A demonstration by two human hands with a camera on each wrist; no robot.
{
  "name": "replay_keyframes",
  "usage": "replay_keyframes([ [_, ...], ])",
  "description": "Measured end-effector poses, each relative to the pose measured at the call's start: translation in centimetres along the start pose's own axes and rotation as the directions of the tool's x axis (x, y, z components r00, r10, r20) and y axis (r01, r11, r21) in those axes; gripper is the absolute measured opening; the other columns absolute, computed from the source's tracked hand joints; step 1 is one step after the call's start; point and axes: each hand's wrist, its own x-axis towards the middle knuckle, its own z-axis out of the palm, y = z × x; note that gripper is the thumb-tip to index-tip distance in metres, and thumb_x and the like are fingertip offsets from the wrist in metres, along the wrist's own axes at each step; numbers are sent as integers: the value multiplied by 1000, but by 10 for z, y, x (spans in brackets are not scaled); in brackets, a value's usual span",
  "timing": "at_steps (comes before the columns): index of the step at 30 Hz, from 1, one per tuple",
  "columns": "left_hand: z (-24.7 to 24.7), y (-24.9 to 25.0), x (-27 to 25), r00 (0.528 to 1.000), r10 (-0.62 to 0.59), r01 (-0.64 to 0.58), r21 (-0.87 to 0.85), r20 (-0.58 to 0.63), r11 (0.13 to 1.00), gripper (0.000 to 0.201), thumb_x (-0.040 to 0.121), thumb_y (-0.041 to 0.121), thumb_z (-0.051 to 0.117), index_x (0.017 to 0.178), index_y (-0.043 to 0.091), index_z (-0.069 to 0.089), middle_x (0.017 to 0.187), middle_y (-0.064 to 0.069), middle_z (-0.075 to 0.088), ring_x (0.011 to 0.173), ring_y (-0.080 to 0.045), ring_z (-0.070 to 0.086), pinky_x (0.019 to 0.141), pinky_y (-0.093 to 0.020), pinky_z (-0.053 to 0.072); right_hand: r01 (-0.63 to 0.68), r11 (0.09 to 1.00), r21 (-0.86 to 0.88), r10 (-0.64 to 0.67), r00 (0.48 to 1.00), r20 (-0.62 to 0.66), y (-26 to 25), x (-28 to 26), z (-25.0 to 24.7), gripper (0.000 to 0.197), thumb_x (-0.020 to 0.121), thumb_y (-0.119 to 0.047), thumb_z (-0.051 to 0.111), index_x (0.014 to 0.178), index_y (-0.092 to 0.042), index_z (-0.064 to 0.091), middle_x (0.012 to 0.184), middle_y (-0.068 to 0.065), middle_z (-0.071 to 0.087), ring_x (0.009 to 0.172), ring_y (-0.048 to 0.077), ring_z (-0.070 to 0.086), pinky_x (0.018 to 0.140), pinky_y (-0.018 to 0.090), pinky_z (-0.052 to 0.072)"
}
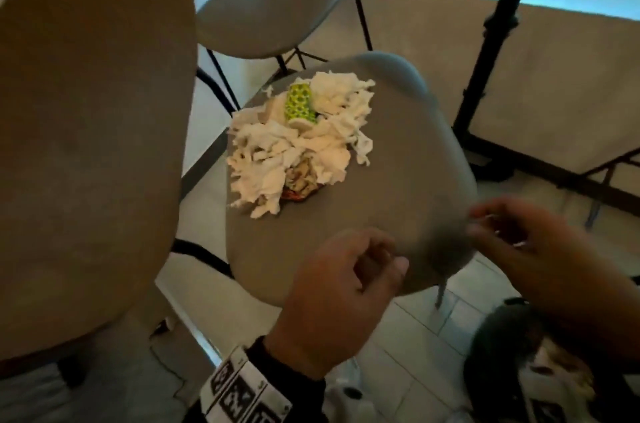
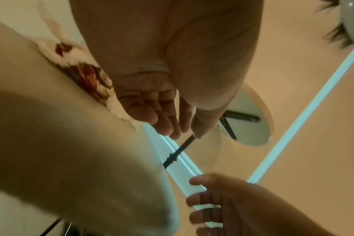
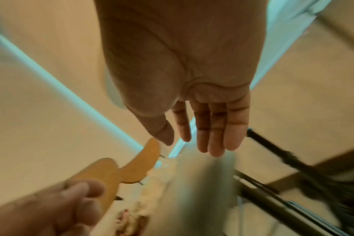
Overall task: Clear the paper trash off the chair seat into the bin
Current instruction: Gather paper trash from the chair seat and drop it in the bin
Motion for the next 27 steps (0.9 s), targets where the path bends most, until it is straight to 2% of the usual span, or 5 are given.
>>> replay_keyframes([
  [5,-41,-21,29,957,-27,113,287,-288,951,43,86,50,69,124,43,51,133,10,47,121,-8,47,98,-27,47,182,949,-258,-184,983,16,-94,68,8,43,92,-46,65,132,-41,50,123,-5,57,98,8,59,72,21,45],
  [8,-55,-30,50,893,-71,251,363,-444,897,78,77,56,75,143,43,36,158,-3,26,144,-27,28,107,-42,39,245,856,-456,-243,968,63,-122,113,29,71,90,-44,68,151,-40,32,151,7,39,127,24,52,98,36,49],
  [12,-61,-52,69,875,-260,415,354,-409,838,100,75,62,73,154,49,13,166,-6,-3,151,-39,9,117,-60,29,265,794,-546,-189,963,193,-142,147,61,89,87,-51,68,155,-53,12,170,9,1,153,42,18,118,57,28],
  [17,-53,-69,72,864,-397,478,255,-310,841,72,83,52,70,143,51,31,146,-6,33,132,-31,41,104,-48,46,319,637,-702,-235,947,218,-139,149,88,49,93,-48,57,141,-40,46,148,11,40,136,38,37,106,56,41],
  [27,-56,-45,50,915,-327,377,216,-234,901,51,77,58,68,119,55,40,124,2,41,103,-18,55,79,-37,58,353,817,-456,-289,935,206,-123,121,64,10,87,-18,66,94,-20,59,96,-1,59,90,20,58,78,33,55],
])
